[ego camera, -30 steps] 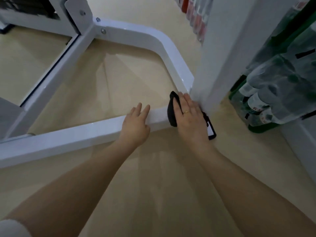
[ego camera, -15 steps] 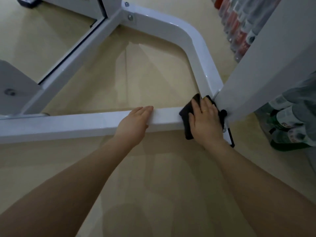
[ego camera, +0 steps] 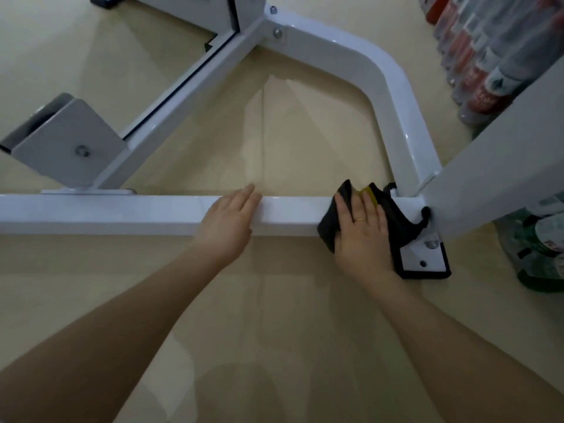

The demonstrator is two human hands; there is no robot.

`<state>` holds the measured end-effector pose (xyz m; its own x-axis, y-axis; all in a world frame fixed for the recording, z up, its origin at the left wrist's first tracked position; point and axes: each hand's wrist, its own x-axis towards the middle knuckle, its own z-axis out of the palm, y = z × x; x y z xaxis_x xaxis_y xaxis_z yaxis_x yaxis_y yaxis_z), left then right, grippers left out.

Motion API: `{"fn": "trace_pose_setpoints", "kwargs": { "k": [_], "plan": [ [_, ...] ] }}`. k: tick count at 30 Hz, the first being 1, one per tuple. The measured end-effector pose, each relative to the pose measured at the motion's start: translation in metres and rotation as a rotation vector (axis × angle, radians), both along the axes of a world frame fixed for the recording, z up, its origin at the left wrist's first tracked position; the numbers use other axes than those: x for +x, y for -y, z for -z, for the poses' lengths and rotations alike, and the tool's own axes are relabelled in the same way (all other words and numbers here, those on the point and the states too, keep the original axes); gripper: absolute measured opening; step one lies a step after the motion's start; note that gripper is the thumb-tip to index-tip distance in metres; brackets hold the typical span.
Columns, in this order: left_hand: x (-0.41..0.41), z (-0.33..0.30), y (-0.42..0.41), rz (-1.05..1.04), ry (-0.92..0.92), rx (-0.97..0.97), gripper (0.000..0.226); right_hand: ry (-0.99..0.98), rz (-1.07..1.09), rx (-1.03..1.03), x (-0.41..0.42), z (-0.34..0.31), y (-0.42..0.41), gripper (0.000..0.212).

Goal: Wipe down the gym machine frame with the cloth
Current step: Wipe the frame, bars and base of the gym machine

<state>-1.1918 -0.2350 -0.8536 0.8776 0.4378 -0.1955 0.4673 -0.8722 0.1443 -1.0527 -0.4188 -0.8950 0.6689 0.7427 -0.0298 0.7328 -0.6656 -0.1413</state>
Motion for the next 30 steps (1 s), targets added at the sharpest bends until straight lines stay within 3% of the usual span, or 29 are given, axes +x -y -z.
{"fn": "trace_pose_setpoints", "kwargs": {
  "k": [3,8,12,15,17,20,23,27,30],
  "plan": [
    [-0.021,0.0,-0.015,-0.156,-0.004,0.041,0.067,0.053,-0.116,0.021,-0.042,0.001,-0.047,0.068],
    [-0.056,0.006,-0.034,-0.259,-0.042,0.075,0.071,-0.066,-0.384,-0.005,-0.085,-0.012,-0.119,0.064],
    [-0.095,0.009,-0.047,-0.395,-0.032,0.086,0.079,-0.001,-0.277,0.003,-0.064,-0.003,-0.098,0.067],
    [-0.117,0.015,-0.054,-0.382,0.013,0.08,0.077,0.096,-0.161,0.043,-0.071,0.008,-0.101,0.065],
    [-0.123,0.021,-0.059,-0.371,0.063,0.041,0.078,0.151,-0.234,0.102,-0.088,0.011,-0.13,0.065],
    [-0.131,0.025,-0.067,-0.383,0.119,-0.036,0.078,0.069,-0.407,0.086,-0.11,0.011,-0.17,0.064],
    [-0.139,0.025,-0.078,-0.308,0.138,-0.046,0.077,0.132,-0.505,0.084,-0.099,0.009,-0.165,0.071],
    [-0.145,0.027,-0.082,-0.29,0.239,-0.085,0.074,0.159,-0.398,0.091,-0.077,0.014,-0.129,0.074],
    [-0.143,0.03,-0.077,-0.296,0.205,-0.068,0.072,0.198,-0.392,0.125,-0.105,0.018,-0.155,0.072]
  ]
}}
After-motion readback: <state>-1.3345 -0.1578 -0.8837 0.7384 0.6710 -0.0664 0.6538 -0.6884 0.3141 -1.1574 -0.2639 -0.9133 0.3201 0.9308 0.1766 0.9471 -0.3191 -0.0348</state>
